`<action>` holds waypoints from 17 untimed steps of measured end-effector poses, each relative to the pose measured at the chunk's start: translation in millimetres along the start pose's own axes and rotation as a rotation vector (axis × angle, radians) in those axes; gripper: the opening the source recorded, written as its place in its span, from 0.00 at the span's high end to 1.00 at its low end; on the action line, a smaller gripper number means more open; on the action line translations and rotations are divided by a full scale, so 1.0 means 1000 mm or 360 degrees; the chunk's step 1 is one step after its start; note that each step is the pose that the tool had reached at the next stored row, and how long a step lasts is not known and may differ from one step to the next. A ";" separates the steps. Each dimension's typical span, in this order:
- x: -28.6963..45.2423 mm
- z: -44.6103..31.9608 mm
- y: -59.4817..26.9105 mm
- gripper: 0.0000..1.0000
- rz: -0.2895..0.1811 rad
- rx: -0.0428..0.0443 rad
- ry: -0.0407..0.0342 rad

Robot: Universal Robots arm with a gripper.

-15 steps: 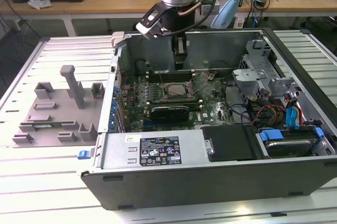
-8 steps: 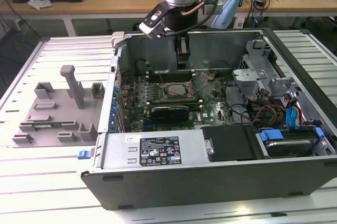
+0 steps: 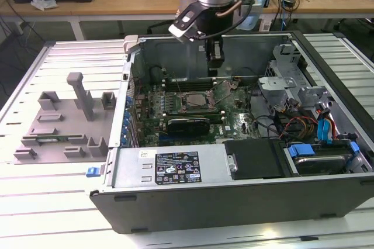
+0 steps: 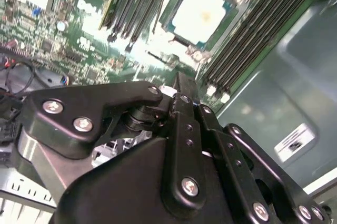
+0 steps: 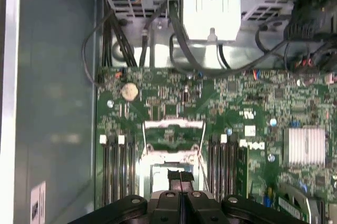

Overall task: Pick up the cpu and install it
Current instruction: 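Close the cpu cover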

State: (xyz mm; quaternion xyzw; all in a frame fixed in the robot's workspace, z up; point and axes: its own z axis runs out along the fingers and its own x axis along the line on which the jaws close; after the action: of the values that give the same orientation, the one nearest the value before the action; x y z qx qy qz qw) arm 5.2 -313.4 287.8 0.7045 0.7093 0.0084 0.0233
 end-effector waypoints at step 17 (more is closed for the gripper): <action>-0.0002 0.0039 0.0331 0.89 -0.0001 0.0015 0.0000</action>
State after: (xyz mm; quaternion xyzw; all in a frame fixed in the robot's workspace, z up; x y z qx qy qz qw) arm 38.4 -313.4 285.4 0.7045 0.7094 0.0051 0.0200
